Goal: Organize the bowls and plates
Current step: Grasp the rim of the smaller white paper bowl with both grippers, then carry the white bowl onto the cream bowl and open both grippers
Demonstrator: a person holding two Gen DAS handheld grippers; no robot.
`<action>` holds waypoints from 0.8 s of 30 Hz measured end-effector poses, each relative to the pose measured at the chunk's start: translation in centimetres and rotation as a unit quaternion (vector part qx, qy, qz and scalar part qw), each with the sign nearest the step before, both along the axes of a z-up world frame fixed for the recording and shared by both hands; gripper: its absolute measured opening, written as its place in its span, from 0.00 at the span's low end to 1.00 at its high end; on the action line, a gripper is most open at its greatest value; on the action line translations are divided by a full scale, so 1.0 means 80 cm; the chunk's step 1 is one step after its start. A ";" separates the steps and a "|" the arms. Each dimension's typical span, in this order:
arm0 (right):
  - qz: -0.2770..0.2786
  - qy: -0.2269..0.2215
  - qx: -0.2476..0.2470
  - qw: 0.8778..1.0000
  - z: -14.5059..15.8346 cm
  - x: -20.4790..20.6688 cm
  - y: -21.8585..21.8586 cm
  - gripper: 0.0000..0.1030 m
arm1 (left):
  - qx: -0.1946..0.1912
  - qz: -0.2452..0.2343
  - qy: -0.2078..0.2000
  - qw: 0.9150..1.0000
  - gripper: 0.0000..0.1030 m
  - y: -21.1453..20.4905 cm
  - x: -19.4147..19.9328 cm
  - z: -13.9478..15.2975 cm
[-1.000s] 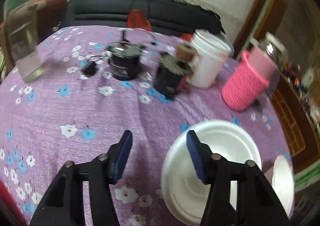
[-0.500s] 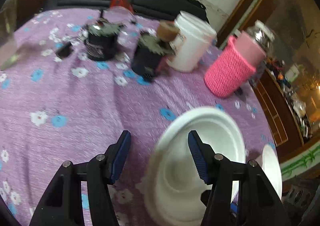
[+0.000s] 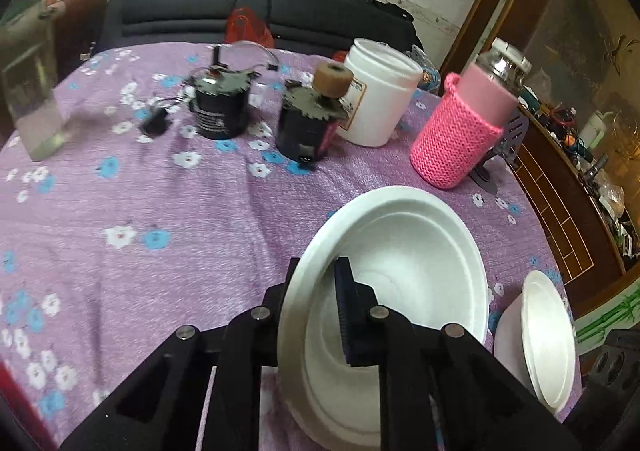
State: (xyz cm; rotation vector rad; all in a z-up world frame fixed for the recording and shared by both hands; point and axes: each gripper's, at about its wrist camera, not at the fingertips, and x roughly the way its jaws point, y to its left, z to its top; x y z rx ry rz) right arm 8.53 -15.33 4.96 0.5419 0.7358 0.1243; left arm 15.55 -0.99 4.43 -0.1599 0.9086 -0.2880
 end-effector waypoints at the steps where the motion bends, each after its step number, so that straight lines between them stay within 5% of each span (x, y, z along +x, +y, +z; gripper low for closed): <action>1: 0.003 -0.002 0.000 1.000 0.001 -0.001 0.002 0.21 | 0.002 0.002 -0.002 1.000 0.14 0.004 -0.006 0.004; 24: 0.093 -0.047 -0.009 0.995 0.025 -0.031 0.060 0.15 | 0.026 0.075 0.026 0.997 0.14 0.084 -0.118 0.001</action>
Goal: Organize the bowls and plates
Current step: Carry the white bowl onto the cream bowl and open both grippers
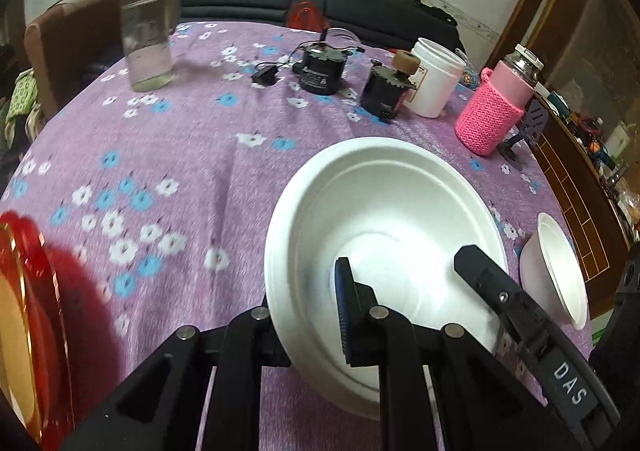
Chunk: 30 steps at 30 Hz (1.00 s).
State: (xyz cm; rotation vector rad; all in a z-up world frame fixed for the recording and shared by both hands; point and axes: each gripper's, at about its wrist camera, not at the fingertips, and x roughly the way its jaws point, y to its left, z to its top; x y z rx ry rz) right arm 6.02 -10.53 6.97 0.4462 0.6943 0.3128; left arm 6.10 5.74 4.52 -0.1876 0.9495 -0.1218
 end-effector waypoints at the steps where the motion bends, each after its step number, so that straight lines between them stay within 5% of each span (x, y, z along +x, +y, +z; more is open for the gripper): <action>1: 0.003 -0.001 0.002 1.000 0.000 -0.002 0.002 0.15 | 0.001 0.003 -0.002 1.000 0.14 0.002 -0.005 0.001; 16: 0.060 -0.054 -0.031 0.996 0.033 -0.072 0.067 0.16 | 0.004 0.053 -0.040 0.998 0.15 0.062 -0.089 0.048; 30: 0.087 -0.071 -0.030 0.993 0.060 -0.140 0.115 0.16 | 0.067 0.079 -0.123 0.987 0.15 0.090 -0.171 0.104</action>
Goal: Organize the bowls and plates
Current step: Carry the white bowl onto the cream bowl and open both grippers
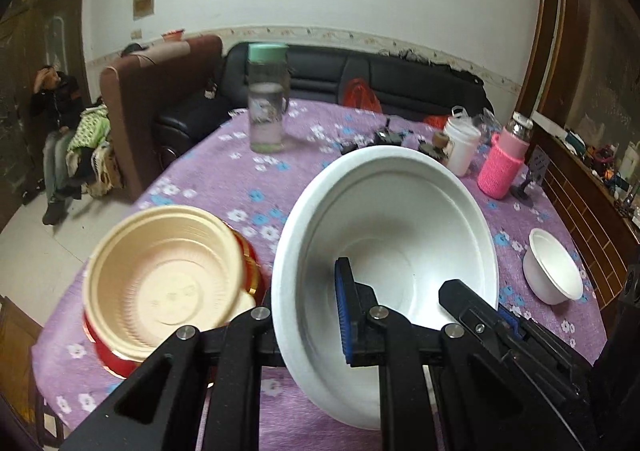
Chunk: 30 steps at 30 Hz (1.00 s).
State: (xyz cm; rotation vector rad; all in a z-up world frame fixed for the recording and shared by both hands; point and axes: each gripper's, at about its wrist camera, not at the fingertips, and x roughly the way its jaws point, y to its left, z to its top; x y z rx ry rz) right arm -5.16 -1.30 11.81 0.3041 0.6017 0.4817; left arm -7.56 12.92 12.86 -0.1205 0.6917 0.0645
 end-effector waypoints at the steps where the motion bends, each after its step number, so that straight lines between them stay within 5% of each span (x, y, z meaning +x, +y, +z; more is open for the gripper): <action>1: 0.002 -0.002 -0.001 1.000 0.003 -0.002 0.005 0.16 | 0.001 0.003 -0.004 1.000 0.15 0.003 -0.003 0.002; 30: 0.101 0.018 -0.073 0.992 0.018 0.027 0.180 0.16 | -0.043 0.111 -0.014 0.993 0.15 0.166 -0.022 -0.002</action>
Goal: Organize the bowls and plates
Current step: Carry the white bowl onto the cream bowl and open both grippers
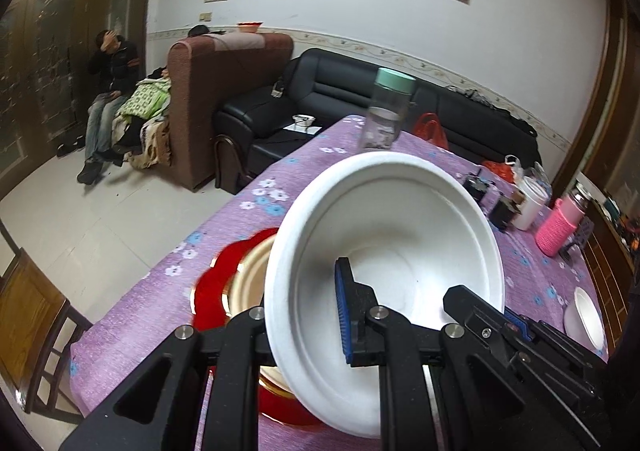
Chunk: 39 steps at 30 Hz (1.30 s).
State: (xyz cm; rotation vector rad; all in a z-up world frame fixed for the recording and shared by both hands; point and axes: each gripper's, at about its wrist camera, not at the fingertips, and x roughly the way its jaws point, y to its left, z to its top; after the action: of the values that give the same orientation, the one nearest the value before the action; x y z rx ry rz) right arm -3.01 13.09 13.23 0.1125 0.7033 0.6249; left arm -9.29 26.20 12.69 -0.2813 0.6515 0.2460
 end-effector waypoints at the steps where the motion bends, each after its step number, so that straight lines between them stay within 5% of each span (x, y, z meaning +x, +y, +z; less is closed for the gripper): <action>1: 0.003 0.000 -0.006 1.000 -0.001 0.002 0.007 0.16 | -0.002 0.005 0.002 1.000 0.15 0.006 0.002 -0.001; 12: 0.007 0.039 -0.032 0.999 -0.024 0.037 0.037 0.16 | -0.012 0.027 0.018 0.999 0.17 0.034 0.022 -0.012; 17: -0.001 0.049 -0.044 0.998 -0.033 0.048 0.036 0.16 | -0.025 0.050 0.000 0.998 0.46 0.046 0.016 -0.008; 22: -0.003 0.050 -0.042 0.998 -0.034 0.051 0.038 0.16 | -0.023 0.065 -0.015 0.998 0.51 0.055 0.009 0.000; 25: -0.001 0.048 -0.037 0.998 -0.034 0.053 0.039 0.27 | -0.023 0.070 -0.017 0.997 0.59 0.058 0.007 0.001; 27: -0.002 0.040 -0.035 0.999 -0.032 0.050 0.040 0.45 | -0.023 0.073 -0.019 0.997 0.65 0.059 0.005 0.001; 39: -0.017 -0.040 -0.071 0.997 -0.014 0.027 0.043 0.74 | 0.010 0.086 -0.048 0.995 0.76 0.041 -0.016 0.023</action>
State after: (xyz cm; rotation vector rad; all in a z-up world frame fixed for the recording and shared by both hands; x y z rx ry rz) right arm -0.87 16.54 12.11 -0.0322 0.6651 0.5420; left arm -10.55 29.47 14.54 -0.3275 0.5293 0.4014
